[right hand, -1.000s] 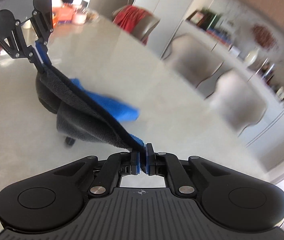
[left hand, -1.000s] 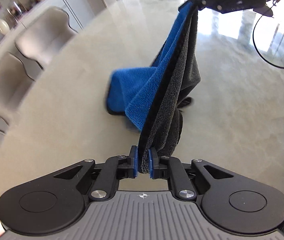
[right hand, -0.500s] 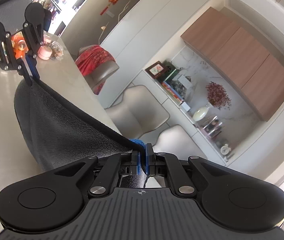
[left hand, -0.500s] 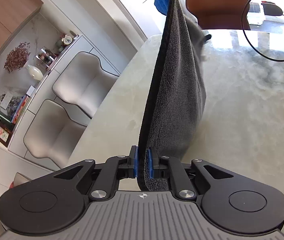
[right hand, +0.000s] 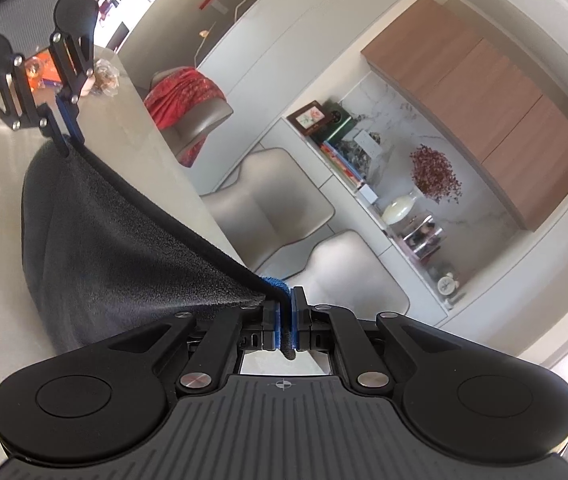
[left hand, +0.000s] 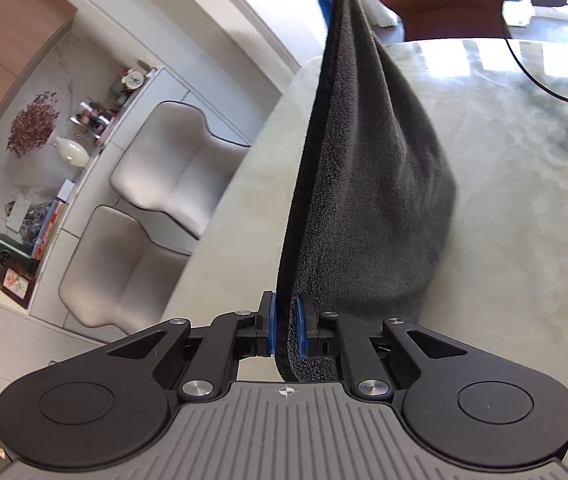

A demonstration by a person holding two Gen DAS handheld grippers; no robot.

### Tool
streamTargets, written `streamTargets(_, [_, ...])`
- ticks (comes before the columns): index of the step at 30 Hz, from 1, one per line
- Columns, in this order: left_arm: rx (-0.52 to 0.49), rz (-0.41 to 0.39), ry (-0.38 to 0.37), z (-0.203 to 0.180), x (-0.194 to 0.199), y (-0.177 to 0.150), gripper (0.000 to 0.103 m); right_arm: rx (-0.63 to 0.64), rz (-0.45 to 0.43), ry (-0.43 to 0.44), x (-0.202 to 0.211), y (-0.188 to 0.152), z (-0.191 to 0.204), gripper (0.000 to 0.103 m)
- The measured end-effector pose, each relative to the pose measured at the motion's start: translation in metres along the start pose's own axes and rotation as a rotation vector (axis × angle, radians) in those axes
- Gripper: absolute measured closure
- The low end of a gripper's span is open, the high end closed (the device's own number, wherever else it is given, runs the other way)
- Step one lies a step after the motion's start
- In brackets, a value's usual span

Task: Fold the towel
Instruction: 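Lower the towel flat onto the table and open both tools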

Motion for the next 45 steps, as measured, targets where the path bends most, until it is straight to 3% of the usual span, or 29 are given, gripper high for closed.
streamTargets(7, [-0.038,-0.018,0.183,0.068,0.013,0.030,0.093,-0.003,-0.026,-0.059,-0.033,0.022,-0.036,0.098])
streamTargets(11, [-0.047,-0.047,0.229,0.077,0.030,0.042,0.093,0.017,-0.052,-0.100,-0.024,0.028,-0.047,0.098])
streamTargets(14, [-0.070,-0.053,0.173,0.047,0.025,0.038,0.093,0.017,-0.052,-0.099,-0.011,0.020,-0.043,0.098])
streamTargets(17, [-0.086,-0.033,0.080,-0.004,0.008,0.024,0.093,-0.002,-0.005,-0.042,0.003,-0.011,-0.017,0.098])
streamTargets(24, [-0.070,0.060,-0.239,-0.148,-0.030,-0.028,0.093,-0.113,0.298,0.234,0.029,-0.139,0.103,0.098])
streamTargets(29, [-0.016,0.122,-0.377,-0.208,-0.038,-0.057,0.093,-0.167,0.462,0.358,0.044,-0.200,0.163,0.098])
streamTargets(32, [0.009,0.137,-0.395,-0.214,-0.038,-0.065,0.093,-0.169,0.519,0.391,0.050,-0.218,0.177,0.096])
streamTargets(35, [0.048,0.149,-0.367,-0.194,-0.050,-0.067,0.090,-0.206,0.583,0.446,0.050,-0.225,0.173,0.094])
streamTargets(38, [0.126,0.123,-0.322,-0.167,-0.062,-0.058,0.089,-0.222,0.561,0.481,0.047,-0.214,0.163,0.091])
streamTargets(39, [0.167,0.105,-0.312,-0.159,-0.068,-0.053,0.087,-0.234,0.540,0.459,0.042,-0.210,0.154,0.082])
streamTargets(40, [0.215,0.091,-0.301,-0.152,-0.077,-0.047,0.078,-0.248,0.521,0.436,0.035,-0.206,0.145,0.072])
streamTargets(42, [0.310,0.066,-0.278,-0.139,-0.095,-0.036,0.060,-0.326,0.498,0.362,0.011,-0.205,0.125,0.070])
streamTargets(45, [0.485,0.037,-0.304,-0.131,-0.122,-0.022,0.057,-0.528,0.468,0.304,-0.021,-0.208,0.093,0.069])
Point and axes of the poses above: each gripper's, at about its wrist camera, not at the fingertips, and x roughly against the way its jaws point, z to its left, y to its top, the point moved 10 cm from there along -x, roughly the way its jaws point, and after that the axes turned 3 degrees about -x, right-handed, at the moved point
